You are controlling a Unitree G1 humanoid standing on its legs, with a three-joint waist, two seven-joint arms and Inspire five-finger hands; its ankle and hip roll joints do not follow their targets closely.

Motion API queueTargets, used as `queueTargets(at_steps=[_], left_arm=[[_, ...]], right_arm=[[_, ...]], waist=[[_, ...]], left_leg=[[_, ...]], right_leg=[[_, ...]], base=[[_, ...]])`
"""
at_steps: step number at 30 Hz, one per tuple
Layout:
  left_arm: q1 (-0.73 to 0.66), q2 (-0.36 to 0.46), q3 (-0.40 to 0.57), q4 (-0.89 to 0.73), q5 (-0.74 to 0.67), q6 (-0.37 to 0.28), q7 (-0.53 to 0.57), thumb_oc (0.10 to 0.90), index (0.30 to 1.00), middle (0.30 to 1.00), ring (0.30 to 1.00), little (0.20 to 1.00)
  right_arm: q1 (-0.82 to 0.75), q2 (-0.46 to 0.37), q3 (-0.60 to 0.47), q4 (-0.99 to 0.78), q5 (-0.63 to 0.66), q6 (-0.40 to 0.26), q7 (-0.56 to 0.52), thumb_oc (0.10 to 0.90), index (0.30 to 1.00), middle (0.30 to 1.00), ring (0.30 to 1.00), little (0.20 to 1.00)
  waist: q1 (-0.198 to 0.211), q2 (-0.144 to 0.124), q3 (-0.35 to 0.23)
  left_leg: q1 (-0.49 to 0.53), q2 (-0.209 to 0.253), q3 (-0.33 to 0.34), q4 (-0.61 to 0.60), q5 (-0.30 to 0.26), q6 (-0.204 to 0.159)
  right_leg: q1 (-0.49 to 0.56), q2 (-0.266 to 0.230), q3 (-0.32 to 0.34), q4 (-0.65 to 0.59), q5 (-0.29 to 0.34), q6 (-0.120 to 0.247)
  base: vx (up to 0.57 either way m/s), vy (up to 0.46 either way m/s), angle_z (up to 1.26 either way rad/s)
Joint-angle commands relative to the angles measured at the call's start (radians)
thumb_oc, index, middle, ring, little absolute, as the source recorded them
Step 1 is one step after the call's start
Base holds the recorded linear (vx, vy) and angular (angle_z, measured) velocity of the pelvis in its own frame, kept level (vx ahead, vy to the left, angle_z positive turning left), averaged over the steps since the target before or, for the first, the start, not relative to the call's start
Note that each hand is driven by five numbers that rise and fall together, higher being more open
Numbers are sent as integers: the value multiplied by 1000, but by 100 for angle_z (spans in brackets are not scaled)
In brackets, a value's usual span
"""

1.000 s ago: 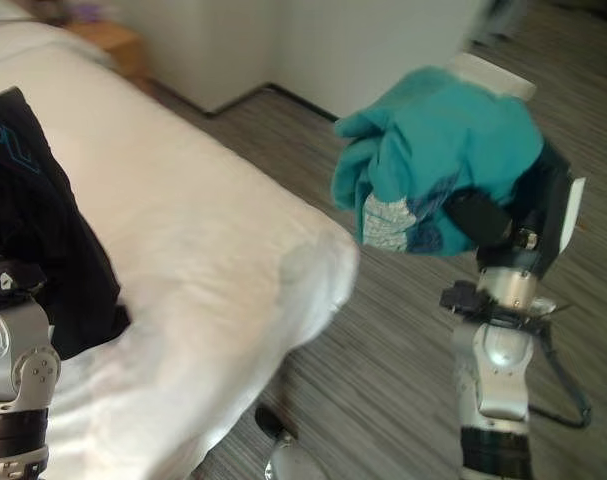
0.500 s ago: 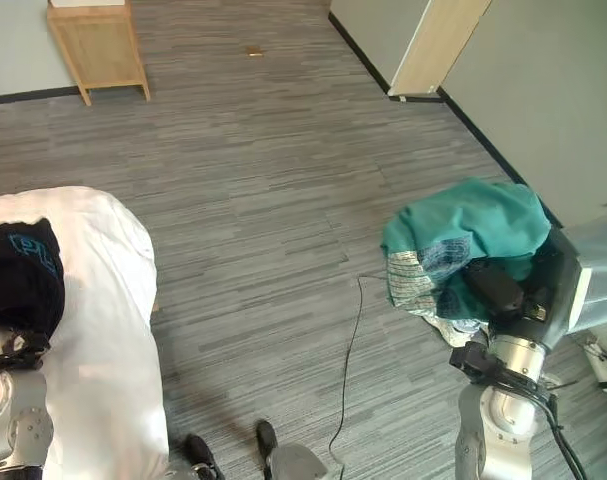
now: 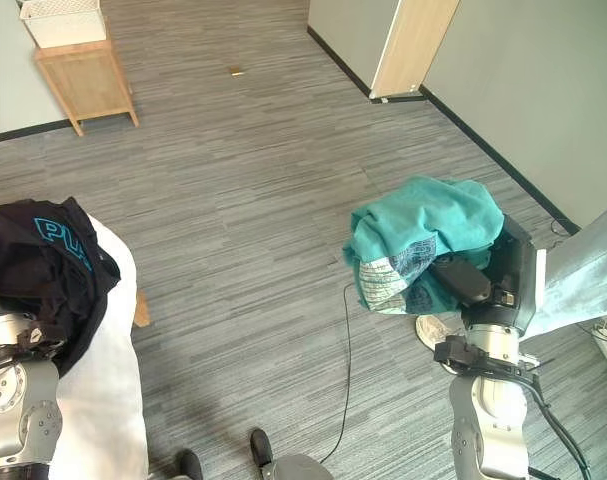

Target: Pick up bed clothes into laundry basket.

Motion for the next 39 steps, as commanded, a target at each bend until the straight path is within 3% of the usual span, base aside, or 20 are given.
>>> queueTargets(at_steps=[1, 2, 8, 13, 16, 17, 19, 22, 24, 27, 28, 29, 30, 31, 32, 34, 36, 37, 38, 39], left_arm=[[-27, 101, 52, -84, 82, -93, -2, 400, 300, 300, 300, 300], [-209, 234, -103, 56, 108, -57, -45, 400, 300, 300, 300, 300], [-187, 184, -105, 70, 62, -62, -27, 400, 300, 300, 300, 300], [-179, 214, -80, 84, 108, -46, -2, 400, 300, 300, 300, 300], [-166, 230, -53, 72, 96, -52, -1, 400, 300, 300, 300, 300], [-157, 232, -43, 79, 70, -55, -1, 400, 300, 300, 300, 300], [-143, 238, -35, 80, 70, -53, -4, 400, 300, 300, 300, 300], [-147, 252, -36, 91, 66, -58, -5, 400, 300, 300, 300, 300], [-161, 258, -42, 94, 66, -63, -2, 400, 300, 300, 300, 300], [-189, 272, -44, 102, 58, -69, 4, 400, 300, 300, 300, 300], [-198, 251, -46, 104, 41, -74, -1, 400, 300, 300, 300, 300], [-208, 223, -60, 110, 2, -78, -22, 400, 300, 300, 300, 300], [-223, 194, -73, 118, -29, -90, -23, 400, 300, 300, 300, 300], [-228, 167, -80, 121, -46, -82, -36, 400, 300, 300, 300, 300], [-223, 158, -84, 119, -37, -75, -33, 400, 300, 300, 300, 300], [-212, 138, -82, 94, -37, -69, -44, 400, 300, 300, 300, 300], [-214, 151, -79, 92, -18, -73, -38, 400, 300, 300, 300, 300], [-214, 150, -80, 93, -18, -73, -38, 400, 300, 300, 300, 300], [-235, 185, -88, 88, 24, -74, -24, 400, 300, 300, 300, 300], [-237, 185, -89, 89, 25, -74, -23, 400, 300, 300, 300, 300]], right_arm=[[-93, -31, -26, -39, -12, -106, -1, 400, 300, 300, 300, 300], [-65, 9, -2, 23, 103, -102, 76, 400, 300, 300, 300, 300], [-114, -16, 35, 5, 92, -99, 70, 400, 300, 300, 300, 300], [-83, -11, 26, -8, 74, -78, 89, 400, 300, 300, 300, 300], [-70, 13, 28, -3, 64, -75, 88, 400, 300, 300, 300, 300], [-68, 23, 32, 12, 60, -71, 77, 400, 300, 300, 300, 300], [-66, 27, 33, 9, 55, -73, 75, 400, 300, 300, 300, 300], [-65, 24, 36, 1, 36, -76, 68, 400, 300, 300, 300, 300], [-64, 22, 43, 2, 34, -78, 63, 400, 300, 300, 300, 300], [-71, 21, 73, 22, 68, -82, 68, 400, 300, 300, 300, 300], [-53, 21, 75, 21, 70, -80, 72, 400, 300, 300, 300, 300], [-8, 15, 63, 13, 81, -80, 84, 400, 300, 300, 300, 300], [-3, 7, 53, 21, 93, -93, 89, 400, 300, 300, 300, 300], [5, -3, 47, 32, 102, -94, 86, 400, 300, 300, 300, 300], [9, -21, 54, 37, 94, -86, 86, 400, 300, 300, 300, 300], [-44, -80, 58, 37, 34, -58, 85, 400, 300, 300, 300, 300], [-52, -70, 50, 15, 31, -64, 85, 400, 300, 300, 300, 300], [-50, -70, 50, 13, 30, -63, 84, 400, 300, 300, 300, 300], [-65, -65, 42, 9, 3, -74, 60, 400, 300, 300, 300, 300], [-66, -64, 42, 7, 2, -73, 58, 400, 300, 300, 300, 300]], waist=[[37, 0, -142], [43, -11, -79], [58, -21, -80], [47, -21, -58], [57, -19, -49], [64, -22, -61], [67, -25, -74], [69, -28, -86], [66, -35, -91], [78, -39, -108], [72, -41, -105], [55, -29, -107], [37, -37, -103], [25, -47, -101], [39, -56, -95], [61, -54, -84], [52, -16, -95], [55, -18, -97], [41, 19, -101], [41, 19, -99]], left_leg=[[42, -33, -2, 17, -36, 41], [-53, -86, -50, 6, -50, 69], [-37, -92, -40, 6, -56, 76], [-18, -65, -24, 6, -62, 77], [-17, -10, -29, 6, -49, 51], [-12, 28, -33, 6, -46, 24], [0, 57, -34, 14, -50, 3], [19, 115, -41, 66, -78, -37], [24, 147, -43, 86, -82, -59], [36, 237, -33, 83, 3, -106], [26, 263, -35, 86, 82, -115], [0, 309, -51, 78, 177, -124], [-27, 334, -10, 144, 227, -112], [-54, 309, 24, 219, 182, -70], [-74, 235, -24, 286, 131, -44], [-138, 11, -101, 360, -35, -1], [-121, -50, -19, 252, -55, 39], [-109, -54, -14, 231, -47, 41], [-100, -79, 9, 162, -45, 54], [-96, -80, 9, 155, -42, 54]], right_leg=[[6, -175, -5, 57, -106, 147], [-93, -179, 35, 66, -35, 208], [-74, -175, 41, 40, -9, 217], [-136, -149, 21, 192, -27, 237], [-138, -247, -23, 198, 12, 232], [-127, -349, -25, 169, 78, 232], [-120, -419, -9, 122, 131, 243], [-131, -485, 36, 49, 167, 273], [-125, -486, 59, 36, 163, 290], [-110, -440, 20, 81, 12, 303], [-114, -413, 27, 99, 0, 298], [-89, -356, 37, 105, -69, 259], [-60, -327, 24, 102, -87, 236], [-48, -306, 8, 94, -89, 200], [-42, -294, 5, 90, -85, 182], [-22, -311, 4, 58, -66, 180], [-28, -296, -7, 58, -65, 179], [-28, -299, -3, 58, -67, 181], [-31, -274, -8, 63, -77, 177], [-31, -273, -8, 65, -79, 177]], base=[[-52, 76, -1], [-39, 43, -1], [-13, 47, 3], [-27, -35, -2], [-19, -302, -14], [-3, -457, 1], [9, -366, 6], [11, -477, -18], [-13, -437, -16], [-99, -495, -8], [-132, -524, -47], [-141, -575, -3], [-159, -645, 43], [-191, -668, 94], [-206, -557, 75], [-136, -428, -25], [-27, -141, -19], [31, 24, -19], [36, 42, -21], [48, 120, 0]])
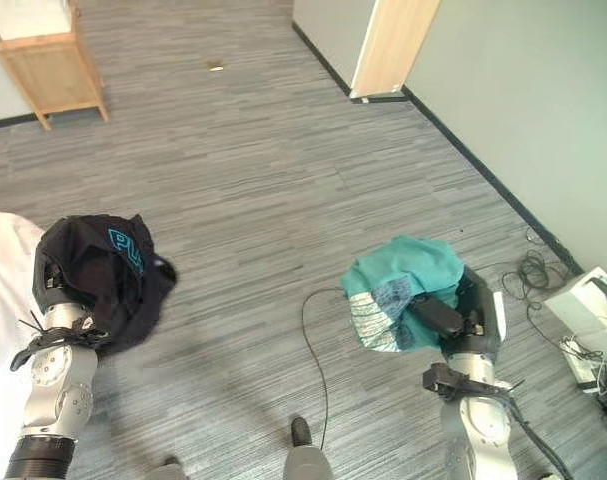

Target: Pick up bed clothes into laundry basket.

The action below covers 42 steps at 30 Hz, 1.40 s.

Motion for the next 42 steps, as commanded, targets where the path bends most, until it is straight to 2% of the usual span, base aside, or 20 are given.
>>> queueTargets(at_steps=[1, 4, 6, 9, 15, 20, 22, 24, 25, 26, 30, 31, 33, 34, 36, 37, 39, 40, 41, 42], left_arm=[[-135, 182, 58, -124, 96, -119, 32, 400, 300, 300, 300, 300], [-160, 210, 57, -118, 128, -126, 53, 400, 300, 300, 300, 300], [-150, 227, 78, -132, 147, -127, 66, 400, 300, 300, 300, 300], [-82, 205, 126, -143, 159, -118, 62, 400, 300, 300, 300, 300], [2, 145, 135, -151, 143, -101, 45, 400, 300, 300, 300, 300], [34, 148, 169, -155, 151, -99, 49, 400, 300, 300, 300, 300], [59, 157, 204, -156, 151, -102, 60, 400, 300, 300, 300, 300], [63, 153, 207, -170, 149, -99, 63, 400, 300, 300, 300, 300], [63, 152, 207, -170, 148, -100, 63, 400, 300, 300, 300, 300], [59, 152, 191, -164, 141, -96, 59, 400, 300, 300, 300, 300], [53, 137, 153, -163, 140, -89, 40, 400, 300, 300, 300, 300], [40, 126, 132, -163, 132, -91, 28, 400, 300, 300, 300, 300], [29, 117, 119, -165, 118, -97, 20, 400, 300, 300, 300, 300], [11, 108, 102, -158, 101, -99, 15, 400, 300, 300, 300, 300], [-56, 83, 38, -132, 75, -109, 7, 400, 300, 300, 300, 300], [-57, 82, 36, -131, 75, -110, 8, 400, 300, 300, 300, 300], [-58, 64, 15, -138, 90, -110, -18, 400, 300, 300, 300, 300], [-56, 62, 14, -138, 91, -110, -18, 400, 300, 300, 300, 300], [-45, 25, 13, -150, 62, -121, -36, 400, 300, 300, 300, 300], [-43, 10, 17, -153, 44, -120, -35, 400, 300, 300, 300, 300]], right_arm=[[-114, -15, 20, -110, -40, -123, -5, 400, 300, 300, 300, 300], [-99, 25, 22, -122, -25, -130, 1, 400, 300, 300, 300, 300], [-97, 42, 28, -115, -10, -130, 14, 400, 300, 300, 300, 300], [-96, 8, -2, -99, -15, -113, 27, 400, 300, 300, 300, 300], [-104, 7, -62, -87, -8, -131, -3, 400, 300, 300, 300, 300], [-114, 6, -36, -83, -17, -120, 10, 400, 300, 300, 300, 300], [-119, 17, -9, -89, -20, -112, 21, 400, 300, 300, 300, 300], [-115, 23, 2, -95, -30, -107, 23, 400, 300, 300, 300, 300], [-116, 23, 2, -95, -30, -107, 23, 400, 300, 300, 300, 300], [-121, 25, 14, -102, -36, -104, 25, 400, 300, 300, 300, 300], [-113, 31, 26, -96, -48, -97, 23, 400, 300, 300, 300, 300], [-94, 35, 18, -94, -42, -98, 28, 400, 300, 300, 300, 300], [-80, 33, 7, -95, -37, -101, 31, 400, 300, 300, 300, 300], [-71, 28, -1, -92, -33, -107, 30, 400, 300, 300, 300, 300], [-40, 13, -18, -88, -33, -117, 23, 400, 300, 300, 300, 300], [-38, 12, -20, -89, -33, -117, 23, 400, 300, 300, 300, 300], [6, -6, -53, -77, -25, -110, 40, 400, 300, 300, 300, 300], [8, -7, -55, -78, -23, -110, 42, 400, 300, 300, 300, 300], [13, -26, -65, -76, -12, -116, 48, 400, 300, 300, 300, 300], [2, -39, -66, -72, 11, -124, 46, 400, 300, 300, 300, 300]], waist=[[-10, 56, -122], [-26, 57, -119], [-22, 41, -114], [-2, 8, -111], [21, -9, -115], [41, -10, -105], [60, 1, -87], [54, 16, -67], [55, 16, -67], [38, 30, -38], [23, 50, -25], [-12, 50, -32], [-30, 56, -37], [-52, 51, -44], [-103, 50, -56], [-105, 53, -56], [-142, 58, -77], [-144, 60, -78], [-150, 64, -74], [-138, 50, -76]], left_leg=[[44, -82, 18, -129, 35, 71], [53, -77, 6, -152, 46, 73], [61, -73, 9, -154, 39, 77], [81, -65, 20, -174, 36, 81], [124, -62, 33, -225, 42, 81], [141, -68, 51, -218, 18, 86], [155, -67, 72, -216, 5, 92], [170, -66, 65, -219, -2, 103], [169, -67, 66, -219, -2, 104], [199, -65, 74, -225, -12, 114], [257, -67, 93, -241, -43, 112], [287, -76, 83, -244, -58, 101], [301, -72, 75, -247, -68, 92], [314, -75, 65, -249, -79, 82], [370, -64, 47, -251, -112, 49], [370, -61, 44, -251, -113, 49], [400, -18, 2, -176, -77, 11], [396, -16, -2, -170, -79, 8], [330, 45, -18, 37, 102, -22], [246, 55, -42, 219, 187, -14]], right_leg=[[-26, 42, 39, 24, -51, -7], [-32, 43, 34, 42, -53, -3], [-37, 41, 30, 51, -50, 1], [-32, 37, 24, 37, -37, 9], [-17, 33, 15, 10, -28, 19], [-18, 13, -12, 11, -9, 37], [-55, 3, -43, 99, 13, 61], [-118, 19, -31, 244, 38, 79], [-128, 19, -28, 259, 33, 79], [-202, 29, -29, 397, 83, 99], [-290, 6, -79, 468, 63, 88], [-325, 52, -62, 377, 7, 68], [-325, 80, -54, 332, -11, 58], [-328, 101, -26, 241, -15, 48], [-344, 117, -26, 37, 46, 49], [-339, 118, -31, 29, 50, 49], [-325, 138, 10, 60, 61, 35], [-328, 138, 7, 67, 56, 33], [-282, 185, 32, 108, 39, -18], [-240, 192, 40, 107, 19, -59]], base=[[31, 84, 9], [78, 90, 21], [70, 52, 16], [76, 27, 0], [81, 25, -10], [84, 34, -3], [105, 80, -13], [84, 102, -21], [66, 141, -19], [43, 95, -12], [252, 67, -29], [270, -28, -17], [341, -71, 5], [456, -140, 16], [545, -238, 23], [474, -275, 46], [464, -332, 69], [533, -488, 70], [411, -477, 55], [389, -479, 45]])
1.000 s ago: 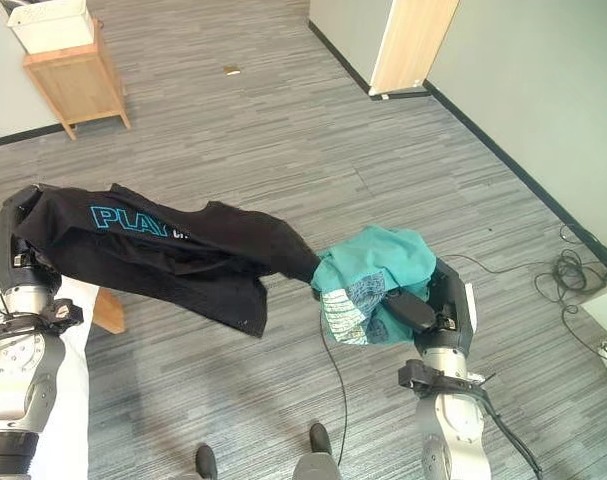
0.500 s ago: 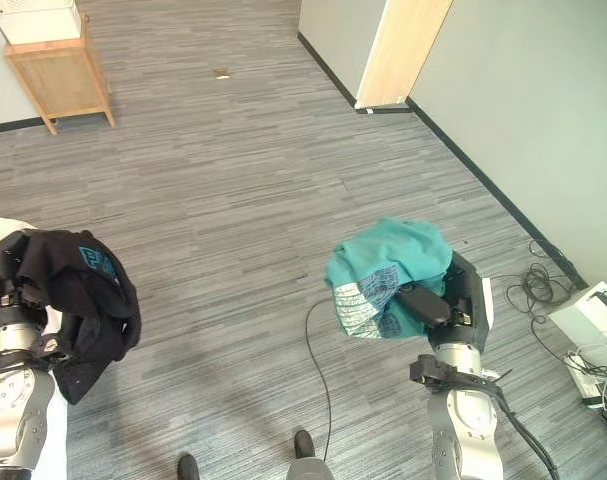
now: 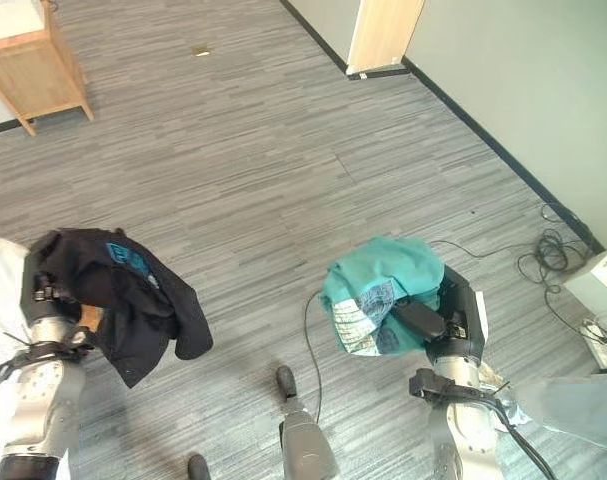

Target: Pick up bed clothes into laundry basket.

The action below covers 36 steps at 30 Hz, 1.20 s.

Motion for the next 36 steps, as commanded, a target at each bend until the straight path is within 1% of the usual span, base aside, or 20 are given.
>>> queueTargets(at_steps=[1, 2, 3, 6, 8, 9, 10, 12, 13, 15, 16, 17, 18, 19, 20, 24, 25, 26, 28, 36], left_arm=[[-135, 50, 62, -117, -32, -135, -32, 400, 300, 300, 300, 300], [-133, 48, 69, -123, -42, -135, -33, 400, 300, 300, 300, 300], [-132, 63, 80, -146, -47, -137, -50, 400, 300, 300, 300, 300], [-145, 73, 80, -159, -45, -143, -25, 400, 300, 300, 300, 300], [-171, 85, 89, -161, -56, -155, -10, 400, 300, 300, 300, 300], [-179, 107, 92, -187, -42, -167, -8, 400, 300, 300, 300, 300], [-179, 106, 92, -189, -40, -166, -6, 400, 300, 300, 300, 300], [-174, 126, 100, -227, -17, -179, 4, 400, 300, 300, 300, 300], [-184, 141, 103, -267, 35, -184, 24, 400, 300, 300, 300, 300], [-167, 134, 120, -292, 32, -187, 20, 400, 300, 300, 300, 300], [-162, 126, 158, -312, 58, -177, 32, 400, 300, 300, 300, 300], [-176, 135, 165, -322, 71, -173, 44, 400, 300, 300, 300, 300], [-178, 134, 165, -323, 72, -172, 45, 400, 300, 300, 300, 300], [-189, 139, 176, -322, 80, -182, 58, 400, 300, 300, 300, 300], [-178, 143, 205, -318, 71, -203, 59, 400, 300, 300, 300, 300], [-167, 165, 231, -255, 73, -200, 78, 400, 300, 300, 300, 300], [-175, 189, 242, -218, 79, -197, 89, 400, 300, 300, 300, 300], [-178, 191, 240, -213, 77, -200, 90, 400, 300, 300, 300, 300], [-216, 197, 193, -141, 30, -202, 91, 400, 300, 300, 300, 300], [-159, 197, 195, -64, 21, -175, 64, 400, 300, 300, 300, 300]], right_arm=[[-64, -94, -108, -140, 56, -133, 12, 400, 300, 300, 300, 300], [-72, -104, -110, -143, 71, -143, 12, 400, 300, 300, 300, 300], [-96, -143, -125, -137, 77, -152, 4, 400, 300, 300, 300, 300], [-154, -180, -102, -128, 77, -157, -34, 400, 300, 300, 300, 300], [-193, -203, -79, -159, 83, -151, -16, 400, 300, 300, 300, 300], [-210, -211, -66, -181, 81, -154, -5, 400, 300, 300, 300, 300], [-210, -211, -66, -181, 80, -153, -5, 400, 300, 300, 300, 300], [-226, -220, -32, -180, 65, -149, -7, 400, 300, 300, 300, 300], [-247, -214, -14, -180, 60, -144, -10, 400, 300, 300, 300, 300], [-258, -214, -7, -180, 65, -123, 4, 400, 300, 300, 300, 300], [-205, -184, -6, -204, 47, -100, 41, 400, 300, 300, 300, 300], [-189, -179, -19, -218, 34, -107, 49, 400, 300, 300, 300, 300], [-189, -179, -20, -219, 33, -106, 49, 400, 300, 300, 300, 300], [-166, -162, -29, -223, 31, -104, 52, 400, 300, 300, 300, 300], [-126, -135, -68, -209, 39, -105, 60, 400, 300, 300, 300, 300], [-88, -133, -112, -189, 53, -108, 58, 400, 300, 300, 300, 300], [-82, -149, -151, -169, 65, -108, 47, 400, 300, 300, 300, 300], [-82, -150, -152, -166, 68, -109, 49, 400, 300, 300, 300, 300], [-73, -201, -188, -157, 105, -122, 49, 400, 300, 300, 300, 300], [-147, -341, -205, -105, 118, -107, 58, 400, 300, 300, 300, 300]], waist=[[-35, -15, -95], [-23, -41, -91], [28, -75, -65], [81, -95, -43], [112, -89, -40], [133, -70, -49], [133, -76, -52], [179, -39, -62], [198, -14, -79], [198, -8, -83], [217, 0, -104], [207, 1, -94], [209, -1, -97], [187, 1, -83], [156, 12, -68], [121, 15, -77], [97, 2, -91], [94, 6, -91], [66, -22, -117], [112, -39, -143]], left_leg=[[69, -54, -8, 344, 178, 45], [-5, -45, -3, 494, 227, 55], [-131, -38, 4, 679, 208, 75], [-261, -98, 10, 728, 142, 76], [-337, -136, 23, 608, 108, 86], [-362, -148, 43, 435, 109, 94], [-351, -156, 47, 415, 114, 95], [-347, -223, 35, 108, 168, 96], [-343, -238, 59, 24, 198, 100], [-304, -244, 64, 33, 165, 123], [-233, -279, 27, 25, 147, 174], [-193, -277, 34, 15, 127, 191], [-194, -281, 35, 13, 123, 190], [-160, -270, 24, 2, 115, 194], [-126, -262, -20, -7, 103, 195], [-92, -263, -68, -24, 80, 179], [-74, -290, -112, -30, 55, 169], [-79, -288, -115, -28, 61, 171], [-66, -325, -208, -15, 20, 174], [-49, -309, -201, -49, 36, 165]], right_leg=[[40, -22, 85, -66, -19, 48], [79, -25, 87, -77, -28, 19], [155, -20, 106, -85, -63, -30], [217, -32, 123, -97, -78, -43], [265, -34, 122, -98, -100, -43], [301, -34, 117, -101, -125, -33], [303, -42, 118, -102, -127, -32], [353, -15, 123, -90, -175, -22], [407, -5, 108, -62, -213, -18], [409, -17, 98, -15, -252, -8], [392, -55, 66, 186, -186, 32], [326, -68, 56, 374, -91, 86], [318, -70, 59, 385, -97, 88], [250, -43, 85, 460, -53, 111], [172, 12, 139, 534, -83, 96], [132, -37, 186, 391, -144, 50], [116, -5, 296, 188, -171, 63], [130, -9, 295, 153, -152, 68], [204, 23, 475, -26, -123, 103], [261, 1, 413, -130, -74, 85]], base=[[267, -432, 0], [363, -604, -34], [518, -725, -25], [288, -280, -8], [561, -176, -20], [536, -104, -6], [558, -52, 4], [659, -51, 3], [751, -88, -45], [511, -27, -35], [479, 27, 8], [482, 22, 10], [241, -31, -8], [325, -103, -19], [417, -163, 33], [290, -158, 82], [191, -101, 65], [312, -147, 83], [236, -158, 92], [54, -124, 63]])
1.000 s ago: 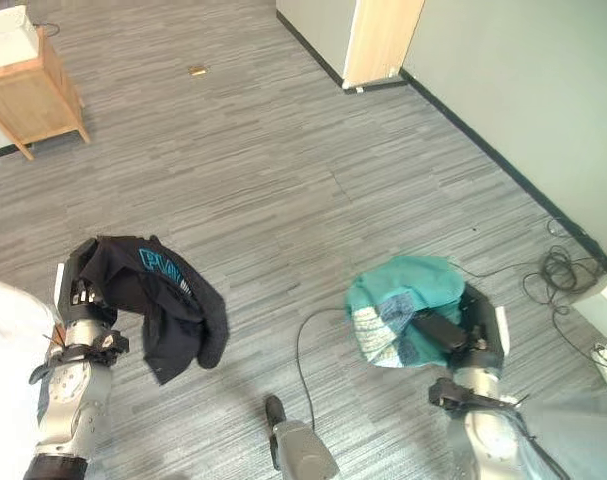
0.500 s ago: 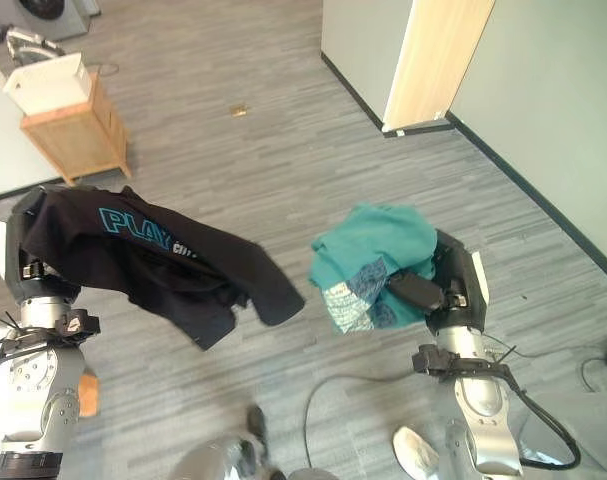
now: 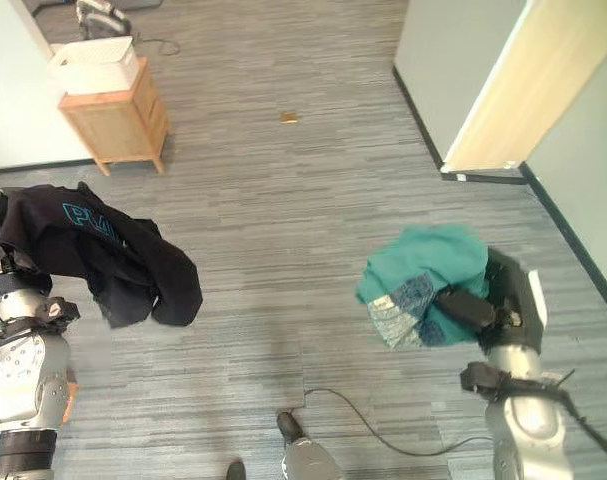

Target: Pick up bed clothes into laundry basket.

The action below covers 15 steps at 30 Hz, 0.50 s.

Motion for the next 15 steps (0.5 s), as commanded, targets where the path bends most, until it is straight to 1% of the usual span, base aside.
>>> queueTargets(at_steps=[1, 2, 3, 5, 9, 10, 14, 15], left_arm=[[-49, 133, 35, -47, -24, -102, -27, 400, 300, 300, 300, 300], [-48, 133, 36, -47, -26, -102, -29, 400, 300, 300, 300, 300], [-37, 130, 42, -41, -31, -97, -30, 400, 300, 300, 300, 300], [0, 123, 58, -36, -31, -90, -30, 400, 300, 300, 300, 300], [47, 107, 74, -36, -31, -82, -26, 400, 300, 300, 300, 300], [72, 121, -72, -17, 20, 40, -131, 400, 300, 300, 300, 300], [76, 121, -62, -19, 21, 37, -124, 400, 300, 300, 300, 300], [68, 126, -60, -18, 18, 35, -121, 400, 300, 300, 300, 300]], right_arm=[[-69, -92, -67, -28, 66, -118, 22, 400, 300, 300, 300, 300], [-70, -94, -66, -26, 67, -118, 24, 400, 300, 300, 300, 300], [-68, -113, -62, -23, 62, -106, 34, 400, 300, 300, 300, 300], [-70, -123, -61, -15, 75, -101, 39, 400, 300, 300, 300, 300], [-88, -106, -42, -23, 81, -107, 41, 400, 300, 300, 300, 300], [-59, 149, 47, 33, -2, -82, -54, 400, 300, 300, 300, 300], [-76, 154, 38, 41, 0, -89, -70, 400, 300, 300, 300, 300], [-91, 137, 42, 53, -8, -88, -77, 400, 300, 300, 300, 300]], waist=[[25, -54, -124], [24, -53, -124], [30, -55, -126], [40, -55, -126], [51, -59, -120], [27, -69, -105], [32, -66, -107], [35, -67, -108]], left_leg=[[-36, -45, 32, 11, 35, 41], [-34, -45, 32, 11, 35, 41], [-32, -41, 30, 6, 38, 39], [-28, -35, 25, 8, 39, 38], [-35, -37, 20, 31, 31, 36], [-15, 73, 300, -78, 40, 13], [-11, 69, 300, -78, 36, 16], [-11, 68, 300, -78, 35, 16]], right_leg=[[44, -94, 52, 5, -47, 51], [46, -94, 52, 5, -47, 51], [52, -90, 48, 4, -50, 44], [61, -83, 39, 9, -61, 31], [68, -74, 32, 10, -67, 20], [72, -187, -298, -43, -74, 56], [77, -190, -297, -47, -73, 58], [79, -193, -297, -49, -72, 60]], base=[[28, -56, 22], [26, -67, 18], [26, -63, 7], [15, -95, 5], [-10, -52, 2], [0, 0, 0], [18, 30, 30], [14, 32, -12]])
